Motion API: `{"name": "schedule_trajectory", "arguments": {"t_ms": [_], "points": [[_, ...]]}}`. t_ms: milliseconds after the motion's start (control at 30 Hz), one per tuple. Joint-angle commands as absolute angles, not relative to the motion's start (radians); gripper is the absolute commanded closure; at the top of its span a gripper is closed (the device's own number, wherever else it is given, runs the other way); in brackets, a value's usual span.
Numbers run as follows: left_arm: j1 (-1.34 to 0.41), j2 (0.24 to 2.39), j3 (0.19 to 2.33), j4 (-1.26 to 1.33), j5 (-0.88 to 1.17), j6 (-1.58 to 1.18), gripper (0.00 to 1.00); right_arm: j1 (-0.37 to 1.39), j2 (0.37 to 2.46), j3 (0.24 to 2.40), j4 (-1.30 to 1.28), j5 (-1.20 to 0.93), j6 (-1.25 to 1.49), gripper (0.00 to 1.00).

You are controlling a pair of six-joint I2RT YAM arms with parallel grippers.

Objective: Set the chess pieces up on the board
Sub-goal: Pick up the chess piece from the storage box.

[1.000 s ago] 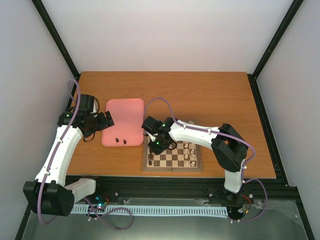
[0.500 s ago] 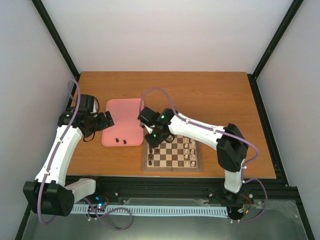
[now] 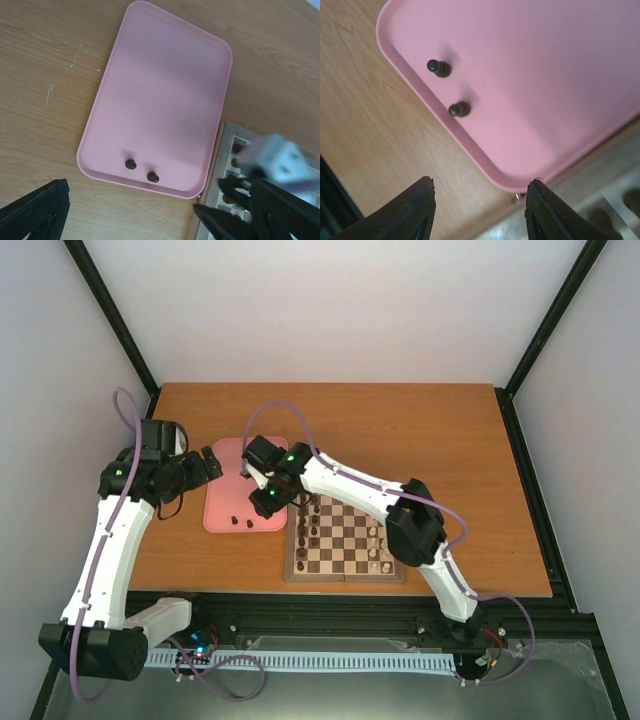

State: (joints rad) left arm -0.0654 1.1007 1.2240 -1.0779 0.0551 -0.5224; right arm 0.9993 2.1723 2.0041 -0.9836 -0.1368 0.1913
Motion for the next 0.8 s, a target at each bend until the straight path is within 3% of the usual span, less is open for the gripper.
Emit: {"name": "schedule_trajectory", "arguments": {"t_ms": [0, 200, 767], "points": [[-0.060, 1.054, 1.251, -1.111, 0.074, -0.562, 0.00, 1.009, 2.273, 2.091, -0.939, -0.225, 0.180, 0.49], [-0.061, 1.058, 1.239, -1.126, 0.088, -0.550, 0.00, 1.009, 2.395, 2.211, -0.941, -0.294, 0.177, 0.52], [-0.060, 1.045, 1.242, -1.144, 0.110, -0.552, 0.00, 1.011, 2.520, 2.277, -0.894, -0.308, 0.201, 0.64]]}}
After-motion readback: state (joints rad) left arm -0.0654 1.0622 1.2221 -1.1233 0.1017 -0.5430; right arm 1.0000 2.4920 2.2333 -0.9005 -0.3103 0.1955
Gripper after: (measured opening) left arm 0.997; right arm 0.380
